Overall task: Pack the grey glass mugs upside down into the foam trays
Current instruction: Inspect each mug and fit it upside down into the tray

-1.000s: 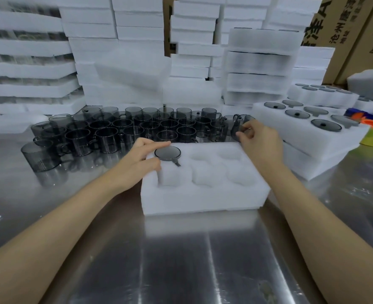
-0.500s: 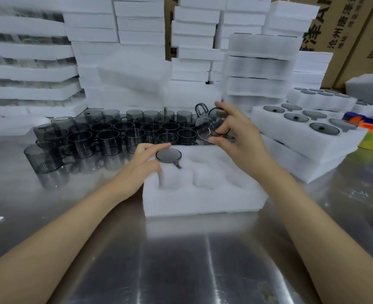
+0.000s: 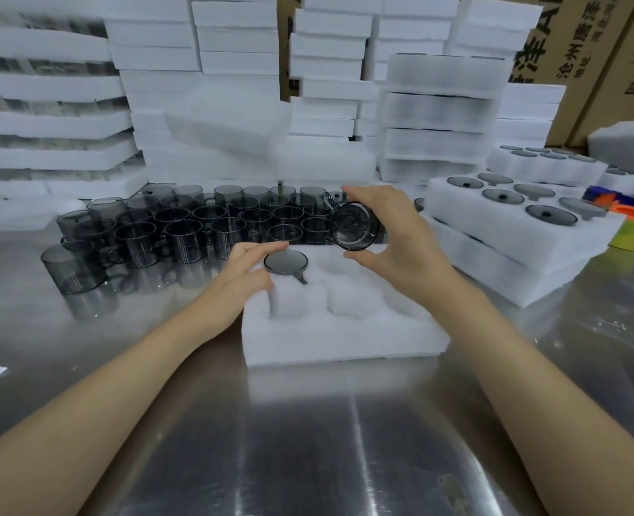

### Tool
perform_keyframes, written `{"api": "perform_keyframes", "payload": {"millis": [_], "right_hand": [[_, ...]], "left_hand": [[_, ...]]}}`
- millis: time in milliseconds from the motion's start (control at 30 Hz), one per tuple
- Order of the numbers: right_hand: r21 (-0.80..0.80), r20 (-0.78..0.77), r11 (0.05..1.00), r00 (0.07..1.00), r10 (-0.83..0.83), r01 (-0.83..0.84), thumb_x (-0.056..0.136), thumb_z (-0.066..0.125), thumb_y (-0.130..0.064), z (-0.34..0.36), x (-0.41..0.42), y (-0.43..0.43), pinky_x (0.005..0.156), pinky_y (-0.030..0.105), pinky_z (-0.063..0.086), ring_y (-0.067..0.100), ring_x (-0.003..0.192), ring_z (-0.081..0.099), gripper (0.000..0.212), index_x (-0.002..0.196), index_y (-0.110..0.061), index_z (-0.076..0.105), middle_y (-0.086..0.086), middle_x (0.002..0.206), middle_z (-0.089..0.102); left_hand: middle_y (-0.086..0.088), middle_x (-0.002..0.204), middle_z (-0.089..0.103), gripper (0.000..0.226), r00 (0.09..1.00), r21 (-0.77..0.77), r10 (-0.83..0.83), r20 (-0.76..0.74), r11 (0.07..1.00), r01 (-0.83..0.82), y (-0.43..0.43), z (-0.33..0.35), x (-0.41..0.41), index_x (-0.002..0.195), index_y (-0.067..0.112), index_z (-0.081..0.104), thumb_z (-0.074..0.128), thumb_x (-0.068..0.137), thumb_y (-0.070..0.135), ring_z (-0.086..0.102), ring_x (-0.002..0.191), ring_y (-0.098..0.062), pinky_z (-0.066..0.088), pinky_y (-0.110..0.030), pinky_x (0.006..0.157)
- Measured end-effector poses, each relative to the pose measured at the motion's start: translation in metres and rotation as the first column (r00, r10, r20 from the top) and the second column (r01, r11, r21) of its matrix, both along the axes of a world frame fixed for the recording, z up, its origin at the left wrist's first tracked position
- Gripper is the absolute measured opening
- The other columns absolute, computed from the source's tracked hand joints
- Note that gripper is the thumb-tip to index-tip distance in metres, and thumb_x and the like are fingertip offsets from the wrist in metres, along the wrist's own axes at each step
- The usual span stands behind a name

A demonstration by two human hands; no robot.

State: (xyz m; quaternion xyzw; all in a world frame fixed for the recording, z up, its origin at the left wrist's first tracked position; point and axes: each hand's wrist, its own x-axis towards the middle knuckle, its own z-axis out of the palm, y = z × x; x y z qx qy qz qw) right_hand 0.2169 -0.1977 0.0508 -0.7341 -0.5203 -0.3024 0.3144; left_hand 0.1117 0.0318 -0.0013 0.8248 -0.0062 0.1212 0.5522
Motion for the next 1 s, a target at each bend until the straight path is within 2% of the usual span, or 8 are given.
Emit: {"api": "perform_keyframes", "payload": {"millis": [167,300,433,567,733,867,933,1000], "right_hand": [[0.009,-0.136,1.000,0.991,-0.009,0.010,0.080,0.074,-0.031,0.000,-0.005,-0.001,0.094,0.014,0.038,0.005,0.109,0.049,0.062,0.136,-0.025,0.047,-0.007,0.120,0.049],[0.033,-0.255,0.991,0.960,-0.119,0.131,0.076,0.059,-0.056,0.001,-0.007,0.000,0.075,0.024,0.047,0.000,0.087,0.053,0.042,0.113,-0.037,0.059,-0.023,0.109,0.044],[-0.052,-0.393,0.991,0.909,-0.136,0.125,0.061,0.064,-0.073,0.003,-0.006,-0.002,0.077,0.018,0.040,-0.010,0.095,0.051,0.046,0.101,-0.050,0.057,-0.037,0.104,0.052],[-0.074,-0.568,0.996,0.823,0.007,-0.059,0.069,0.075,-0.046,0.002,-0.003,-0.004,0.071,0.010,0.038,-0.003,0.080,0.050,0.044,0.108,-0.045,0.054,-0.026,0.102,0.053],[-0.072,-0.700,0.982,0.710,0.075,-0.175,0.070,0.072,-0.027,0.005,0.001,-0.014,0.078,0.013,0.045,0.000,0.093,0.056,0.061,0.126,-0.036,0.049,-0.012,0.116,0.055],[0.069,-0.730,0.993,0.674,0.118,-0.099,0.067,0.082,-0.042,0.006,0.000,-0.009,0.089,0.041,0.054,0.018,0.097,0.066,0.062,0.121,-0.027,0.056,-0.003,0.112,0.064],[0.000,-0.669,1.000,0.743,0.002,-0.003,0.061,0.077,-0.059,0.008,-0.003,-0.005,0.085,0.036,0.055,0.012,0.090,0.065,0.075,0.128,-0.041,0.051,-0.010,0.106,0.062],[-0.153,-0.589,0.988,0.804,-0.085,-0.007,0.061,0.077,-0.058,0.009,-0.006,-0.003,0.086,0.026,0.053,0.002,0.087,0.062,0.084,0.137,-0.049,0.041,-0.015,0.109,0.060]], "left_hand": [[0.033,0.104,0.045,0.055,1.000,0.004,0.007,-0.006,1.000,-0.007,0.000,0.000,0.001,0.108,0.062,0.058,0.049,0.059,0.039,0.040,0.111,0.018,0.029,-0.022,0.097],[0.032,0.103,0.045,0.054,1.000,-0.002,0.009,-0.006,1.000,-0.009,0.000,-0.001,0.002,0.108,0.061,0.058,0.048,0.062,0.034,0.040,0.109,0.018,0.030,-0.020,0.094],[0.032,0.104,0.045,0.053,1.000,-0.012,0.005,-0.006,1.000,-0.005,0.000,-0.001,0.001,0.107,0.062,0.058,0.048,0.065,0.031,0.041,0.109,0.019,0.031,-0.020,0.093],[0.029,0.108,0.045,0.054,1.000,-0.022,0.011,0.000,1.000,-0.011,-0.001,-0.001,0.001,0.108,0.060,0.059,0.047,0.066,0.029,0.041,0.111,0.018,0.031,-0.020,0.094],[0.021,0.115,0.044,0.054,1.000,-0.037,0.014,0.001,0.999,-0.014,-0.002,0.000,0.000,0.111,0.056,0.059,0.048,0.066,0.028,0.041,0.113,0.016,0.031,-0.019,0.094],[0.019,0.117,0.044,0.054,1.000,-0.037,0.015,0.005,0.999,-0.015,-0.002,0.000,0.000,0.113,0.054,0.059,0.047,0.067,0.028,0.040,0.114,0.014,0.030,-0.018,0.094],[0.020,0.116,0.044,0.054,1.000,-0.034,0.012,0.007,0.999,-0.012,-0.002,0.000,0.000,0.113,0.055,0.058,0.047,0.067,0.028,0.040,0.114,0.015,0.030,-0.017,0.094],[0.019,0.117,0.044,0.054,1.000,-0.038,0.014,0.008,0.999,-0.013,-0.003,0.000,0.000,0.112,0.055,0.058,0.048,0.066,0.028,0.040,0.113,0.016,0.030,-0.016,0.094]]}}
